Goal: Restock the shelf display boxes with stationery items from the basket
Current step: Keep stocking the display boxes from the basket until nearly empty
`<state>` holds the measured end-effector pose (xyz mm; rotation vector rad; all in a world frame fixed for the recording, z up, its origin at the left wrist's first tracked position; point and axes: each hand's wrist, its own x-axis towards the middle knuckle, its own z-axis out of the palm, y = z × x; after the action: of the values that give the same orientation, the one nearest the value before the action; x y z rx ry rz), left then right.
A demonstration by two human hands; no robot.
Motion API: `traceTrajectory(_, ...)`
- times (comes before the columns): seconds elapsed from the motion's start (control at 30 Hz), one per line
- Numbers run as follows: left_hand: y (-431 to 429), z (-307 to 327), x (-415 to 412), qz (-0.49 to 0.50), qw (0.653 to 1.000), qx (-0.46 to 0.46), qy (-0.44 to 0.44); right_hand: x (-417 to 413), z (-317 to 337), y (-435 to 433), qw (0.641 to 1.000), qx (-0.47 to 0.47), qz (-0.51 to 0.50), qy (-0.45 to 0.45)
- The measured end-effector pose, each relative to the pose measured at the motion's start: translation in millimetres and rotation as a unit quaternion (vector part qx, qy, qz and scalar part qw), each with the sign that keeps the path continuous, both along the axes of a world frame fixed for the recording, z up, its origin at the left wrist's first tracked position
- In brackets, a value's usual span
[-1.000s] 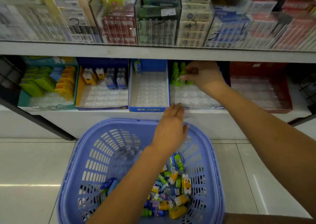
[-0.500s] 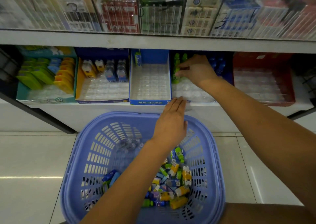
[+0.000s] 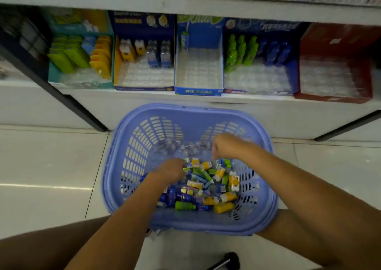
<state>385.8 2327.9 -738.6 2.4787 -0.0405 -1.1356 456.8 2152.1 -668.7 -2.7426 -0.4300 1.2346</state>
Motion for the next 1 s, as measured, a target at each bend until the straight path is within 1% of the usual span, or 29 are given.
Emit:
traceTrajectory(0.07, 16.7, -20.1, -18.1, -0.048, 0.996, 0.052, 0.062, -27.1, -41.2, 0.3, 0.992, -0.057, 0.062, 0.091)
traceTrajectory(0.1, 22.9, -27.8, -24.1, -0.072, 0.991, 0.07, 0.087, -39.3, -59.2, -1.1, 0.984, -0.097, 0.099, 0.11)
traceTrajectory(0.13, 27.7, -33.7, -27.5, -0.079, 0.988, 0.075, 0.107, -48.8, -74.2, -2.0, 0.978, -0.126, 0.13, 0.105)
traceTrajectory(0.2, 35.3, -40.0, -28.5, -0.041, 0.99, 0.055, 0.127, -61.6, -93.2, -1.0, 0.978, -0.136, 0.139, 0.071)
traceTrajectory(0.33, 42.7, -50.2, -24.6, 0.003, 0.994, 0.051, 0.098, -70.0, -112.8, 2.4, 0.978, -0.156, 0.131, 0.053)
traceTrajectory(0.43, 43.0, -61.0, -22.2, 0.022, 0.995, 0.058, 0.084, -72.4, -123.7, 1.0, 0.972, -0.171, 0.154, 0.046)
traceTrajectory(0.5, 42.0, -65.9, -16.1, 0.026, 0.995, 0.064, 0.068, -65.6, -125.7, 0.5, 0.976, -0.16, 0.137, 0.057)
traceTrajectory(0.57, 38.4, -69.6, -8.6, 0.02, 0.996, 0.075, 0.045, -52.7, -125.1, -2.8, 0.984, -0.128, 0.084, 0.088)
traceTrajectory(0.6, 35.6, -71.1, -5.9, 0.017, 0.997, 0.07, 0.03, -44.7, -123.3, -4.9, 0.99, -0.079, 0.027, 0.11)
traceTrajectory(0.63, 32.0, -73.0, -4.4, 0.012, 0.998, 0.062, 0.018, -37.5, -121.3, -8.8, 0.987, 0.005, -0.075, 0.143)
traceTrajectory(0.67, 27.7, -75.0, -3.6, -0.003, 0.998, 0.057, 0.012, -31.3, -116.8, -13.0, 0.955, 0.11, -0.208, 0.182)
traceTrajectory(0.7, 23.8, -77.0, -3.6, -0.02, 0.998, 0.058, 0.01, -25.6, -108.6, -16.0, 0.888, 0.216, -0.335, 0.231)
traceTrajectory(0.73, 21.0, -80.2, -4.8, -0.035, 0.997, 0.062, 0.01, -20.9, -100.0, -19.4, 0.802, 0.307, -0.428, 0.28)
traceTrajectory(0.77, 18.3, -83.6, -6.0, -0.039, 0.997, 0.066, 0.012, -16.5, -92.1, -21.7, 0.736, 0.367, -0.478, 0.307)
traceTrajectory(0.8, 16.8, -87.1, -7.3, -0.035, 0.997, 0.064, 0.015, -13.3, -84.8, -22.5, 0.7, 0.402, -0.496, 0.32)
traceTrajectory(0.83, 16.2, -88.9, -8.1, -0.029, 0.998, 0.06, 0.018, -11.7, -78.6, -22.6, 0.682, 0.427, -0.498, 0.324)
traceTrajectory(0.93, 16.7, -89.1, -8.5, 0.008, 0.999, 0.032, 0.03, -12.1, -66.3, -22.4, 0.652, 0.469, -0.509, 0.308)
traceTrajectory(1.0, 17.2, -83.2, -4.7, 0.067, 0.997, 0.001, 0.028, -13.0, -61.1, -23.5, 0.635, 0.497, -0.516, 0.29)
